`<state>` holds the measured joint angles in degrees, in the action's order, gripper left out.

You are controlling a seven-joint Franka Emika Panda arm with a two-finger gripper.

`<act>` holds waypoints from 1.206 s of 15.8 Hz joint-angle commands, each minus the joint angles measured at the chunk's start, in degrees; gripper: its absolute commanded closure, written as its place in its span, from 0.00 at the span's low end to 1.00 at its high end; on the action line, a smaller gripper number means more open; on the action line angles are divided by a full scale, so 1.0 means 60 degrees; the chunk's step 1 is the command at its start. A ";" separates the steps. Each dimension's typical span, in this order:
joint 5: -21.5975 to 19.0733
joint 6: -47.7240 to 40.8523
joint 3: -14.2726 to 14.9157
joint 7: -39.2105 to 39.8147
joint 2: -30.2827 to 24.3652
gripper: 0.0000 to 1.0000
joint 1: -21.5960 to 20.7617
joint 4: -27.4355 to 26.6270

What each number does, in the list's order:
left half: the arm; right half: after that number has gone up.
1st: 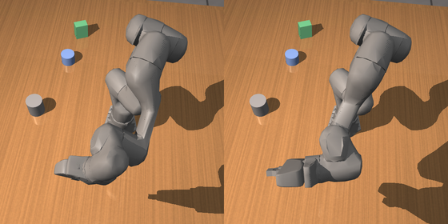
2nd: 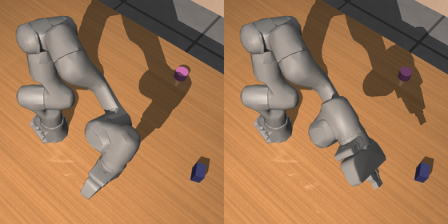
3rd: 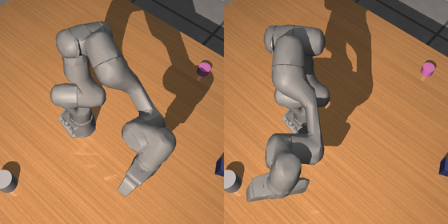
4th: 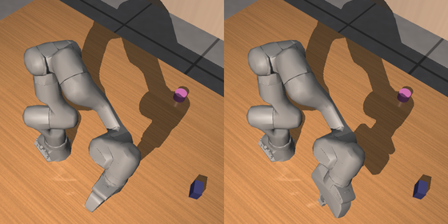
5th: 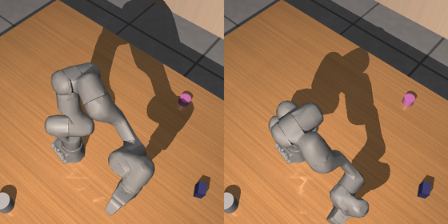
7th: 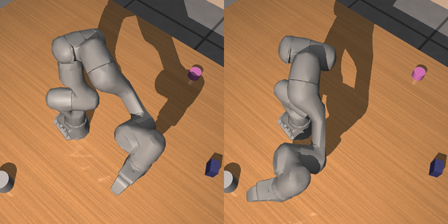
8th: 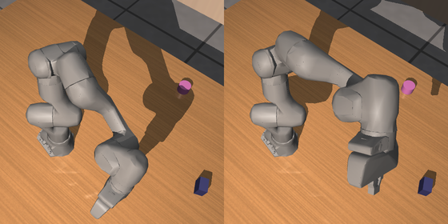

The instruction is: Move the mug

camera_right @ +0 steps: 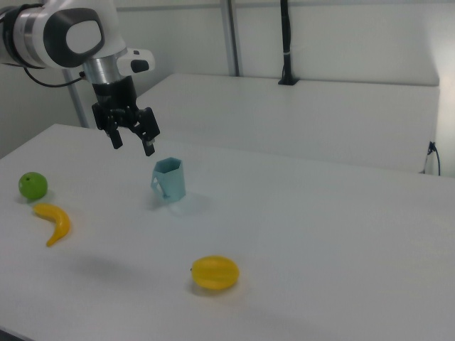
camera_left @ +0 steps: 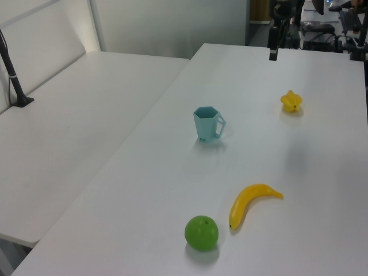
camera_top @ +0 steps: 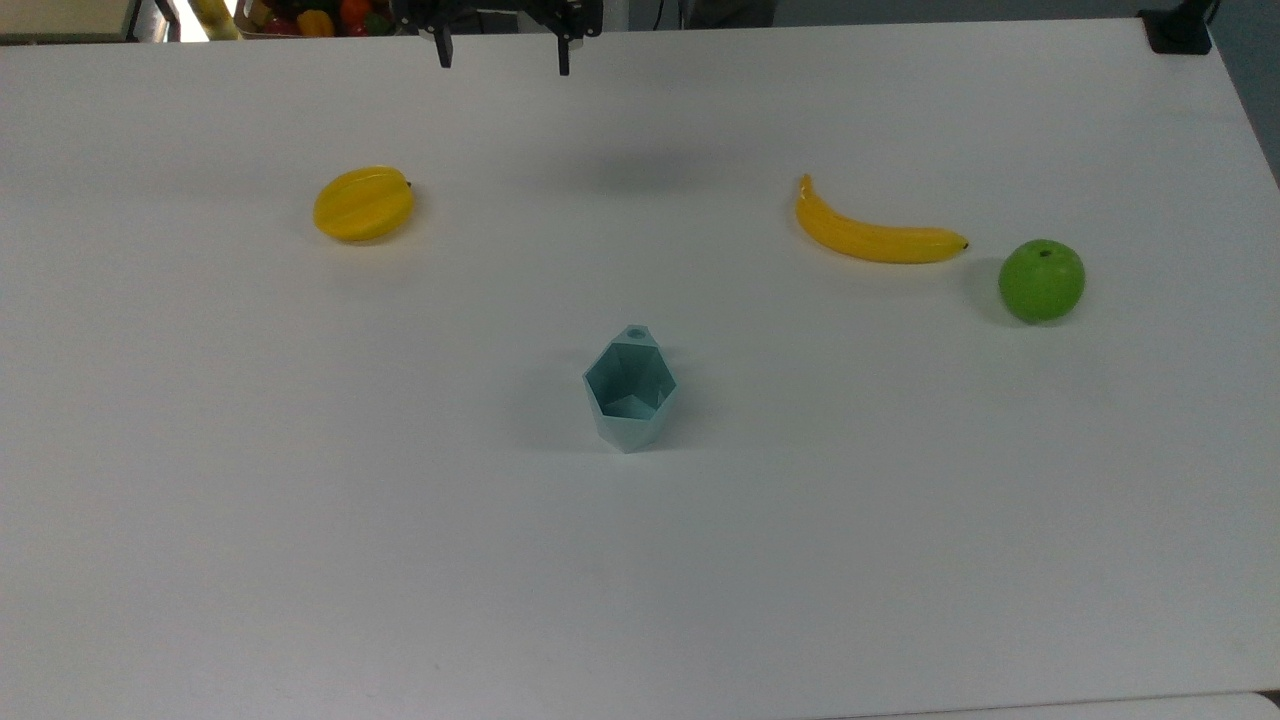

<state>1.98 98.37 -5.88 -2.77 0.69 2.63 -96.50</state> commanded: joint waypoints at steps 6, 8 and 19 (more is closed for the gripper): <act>-0.0052 0.0011 0.0043 -0.0065 -0.0101 0.00 -0.0189 -0.0265; -0.0052 0.0200 0.0043 -0.0051 -0.0014 0.00 -0.0204 -0.0294; 0.0299 0.4181 0.0043 -0.0241 0.2387 0.00 -0.1288 -0.0689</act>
<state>2.81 116.44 -6.12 -3.02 12.78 -3.68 -98.92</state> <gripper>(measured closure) 0.000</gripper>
